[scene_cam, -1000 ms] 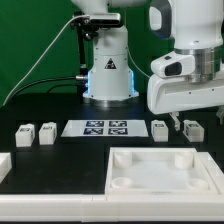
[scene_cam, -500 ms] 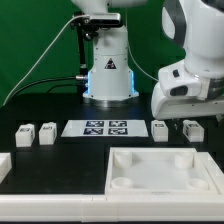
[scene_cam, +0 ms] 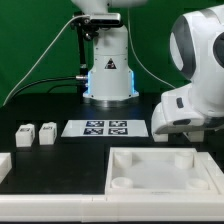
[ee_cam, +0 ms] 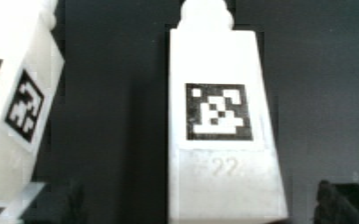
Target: Assemble one leg
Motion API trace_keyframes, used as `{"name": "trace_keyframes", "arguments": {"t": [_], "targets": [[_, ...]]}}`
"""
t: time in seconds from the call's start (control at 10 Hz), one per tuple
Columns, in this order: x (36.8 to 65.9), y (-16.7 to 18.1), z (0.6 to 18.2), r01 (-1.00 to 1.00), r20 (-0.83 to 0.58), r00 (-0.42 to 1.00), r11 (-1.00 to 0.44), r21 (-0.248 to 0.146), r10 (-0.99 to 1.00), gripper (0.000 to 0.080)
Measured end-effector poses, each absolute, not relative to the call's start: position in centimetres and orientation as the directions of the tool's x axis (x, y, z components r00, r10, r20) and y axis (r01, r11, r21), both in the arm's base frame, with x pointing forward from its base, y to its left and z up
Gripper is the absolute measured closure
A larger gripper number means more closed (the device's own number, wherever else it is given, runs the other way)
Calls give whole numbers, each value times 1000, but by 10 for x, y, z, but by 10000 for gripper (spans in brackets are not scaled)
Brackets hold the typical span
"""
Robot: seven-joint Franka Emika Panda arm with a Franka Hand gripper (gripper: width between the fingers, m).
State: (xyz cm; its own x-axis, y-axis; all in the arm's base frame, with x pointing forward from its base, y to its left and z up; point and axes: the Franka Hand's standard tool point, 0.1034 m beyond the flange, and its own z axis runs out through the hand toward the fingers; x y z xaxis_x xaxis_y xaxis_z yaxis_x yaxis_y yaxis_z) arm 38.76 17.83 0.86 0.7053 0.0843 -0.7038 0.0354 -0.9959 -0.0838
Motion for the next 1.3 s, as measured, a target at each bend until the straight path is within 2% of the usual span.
{"name": "trace_keyframes", "arguments": {"t": [0.3,0.4,0.5,0.7,0.8,0.9,1.0,1.1,1.2,1.3], "targets": [[378,177,6,37,-740,667,-996,-80,84,151],[368,175,10,44,-821,563,-996,-76,88,151],[376,179,2,40,-822,563,-996,-82,90,151],[374,179,4,42,-822,563,-996,-82,91,151],[374,179,4,41,-822,563,-996,-82,91,242],[374,178,4,41,-822,563,-996,-82,90,242],[374,178,4,40,-822,563,-996,-81,90,449],[374,178,4,40,-822,562,-996,-81,90,449],[374,178,4,40,-822,563,-996,-81,90,508],[374,178,4,40,-822,563,-996,-81,90,508]]}}
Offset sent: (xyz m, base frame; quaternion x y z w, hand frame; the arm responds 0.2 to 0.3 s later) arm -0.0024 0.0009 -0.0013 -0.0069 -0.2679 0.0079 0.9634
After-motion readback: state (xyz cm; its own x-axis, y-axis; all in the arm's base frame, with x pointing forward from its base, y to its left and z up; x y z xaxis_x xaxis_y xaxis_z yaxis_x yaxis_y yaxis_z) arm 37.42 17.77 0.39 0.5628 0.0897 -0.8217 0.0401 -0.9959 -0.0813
